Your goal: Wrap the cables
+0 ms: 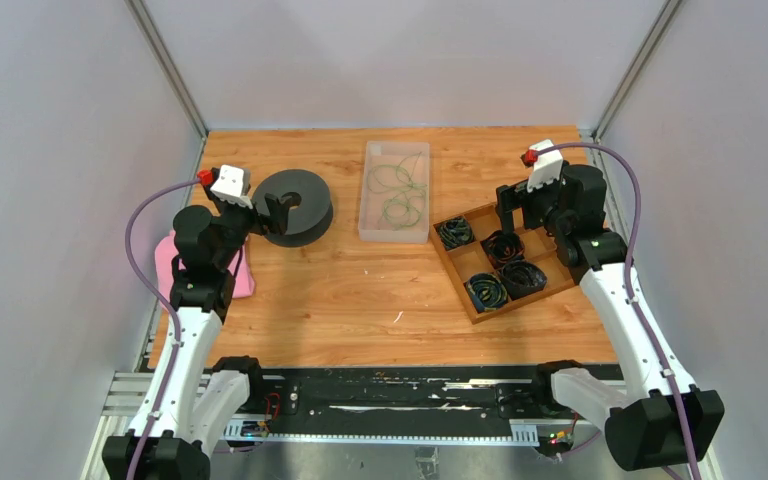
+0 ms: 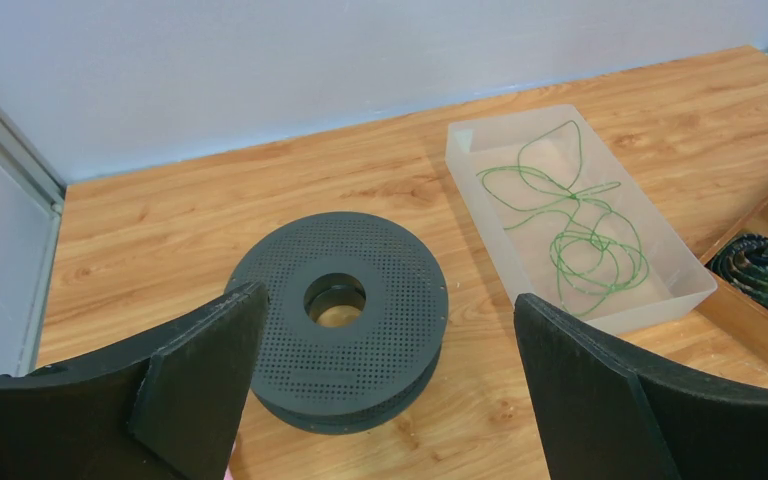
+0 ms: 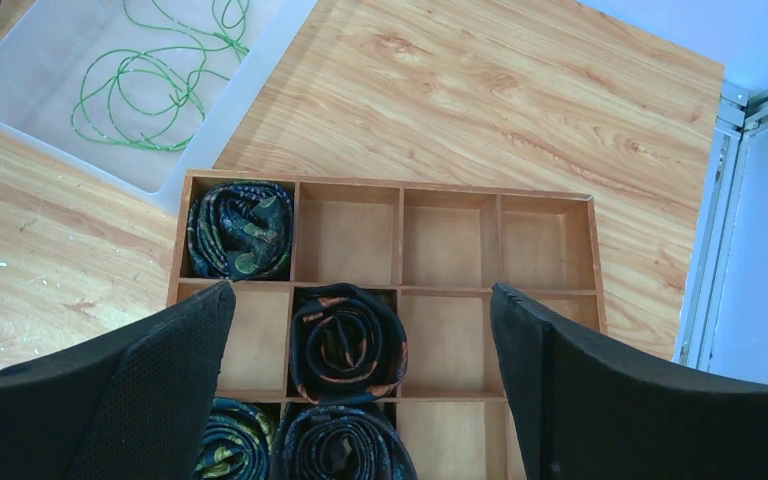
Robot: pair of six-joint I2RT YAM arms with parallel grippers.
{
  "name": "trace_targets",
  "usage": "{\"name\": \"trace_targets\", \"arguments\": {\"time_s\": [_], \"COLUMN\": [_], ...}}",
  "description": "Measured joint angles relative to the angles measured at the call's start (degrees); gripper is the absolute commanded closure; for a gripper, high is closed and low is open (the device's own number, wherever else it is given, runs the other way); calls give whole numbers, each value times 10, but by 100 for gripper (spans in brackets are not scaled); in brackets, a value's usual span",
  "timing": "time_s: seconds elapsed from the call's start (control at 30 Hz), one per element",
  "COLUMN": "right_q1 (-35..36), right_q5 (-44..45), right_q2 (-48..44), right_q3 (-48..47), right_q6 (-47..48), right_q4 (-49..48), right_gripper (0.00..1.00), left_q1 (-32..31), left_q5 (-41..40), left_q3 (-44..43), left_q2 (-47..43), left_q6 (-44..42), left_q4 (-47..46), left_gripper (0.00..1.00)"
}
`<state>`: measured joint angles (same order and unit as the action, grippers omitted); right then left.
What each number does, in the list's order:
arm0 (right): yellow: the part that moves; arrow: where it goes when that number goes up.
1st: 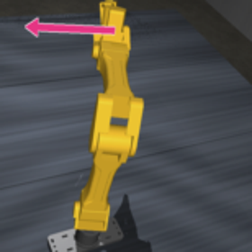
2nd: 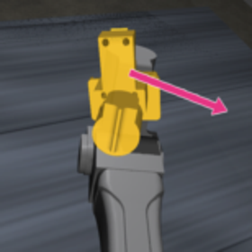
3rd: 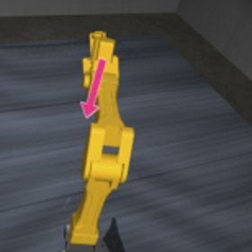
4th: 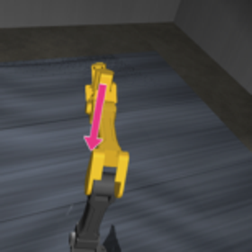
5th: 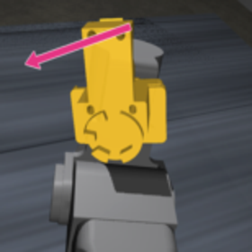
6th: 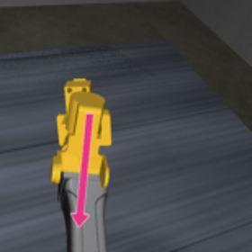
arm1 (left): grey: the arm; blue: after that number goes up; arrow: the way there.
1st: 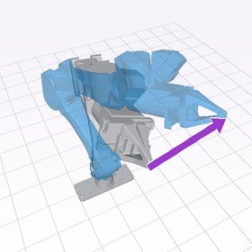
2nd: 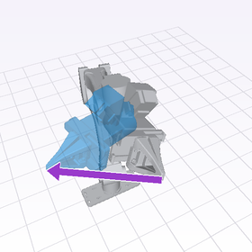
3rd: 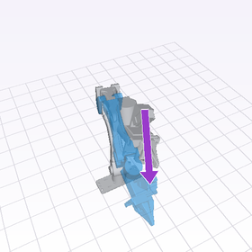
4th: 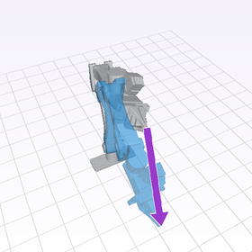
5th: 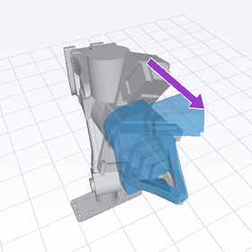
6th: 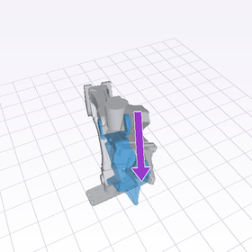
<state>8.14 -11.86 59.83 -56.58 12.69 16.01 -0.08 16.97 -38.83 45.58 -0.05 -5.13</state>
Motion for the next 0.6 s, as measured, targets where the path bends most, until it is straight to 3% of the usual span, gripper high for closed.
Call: {"name": "trace_targets", "arguments": {"time_s": [0.6], "right_q1": [0], "right_q5": [0], "right_q2": [-11], "right_q3": [3], "right_q6": [0], "right_q4": [-7], "right_gripper": [2], "left_q1": [0], "left_q5": [-1], "left_q3": [0], "left_q2": [-1], "left_q6": [-10], "left_q4": [9], "left_gripper": [2]}}
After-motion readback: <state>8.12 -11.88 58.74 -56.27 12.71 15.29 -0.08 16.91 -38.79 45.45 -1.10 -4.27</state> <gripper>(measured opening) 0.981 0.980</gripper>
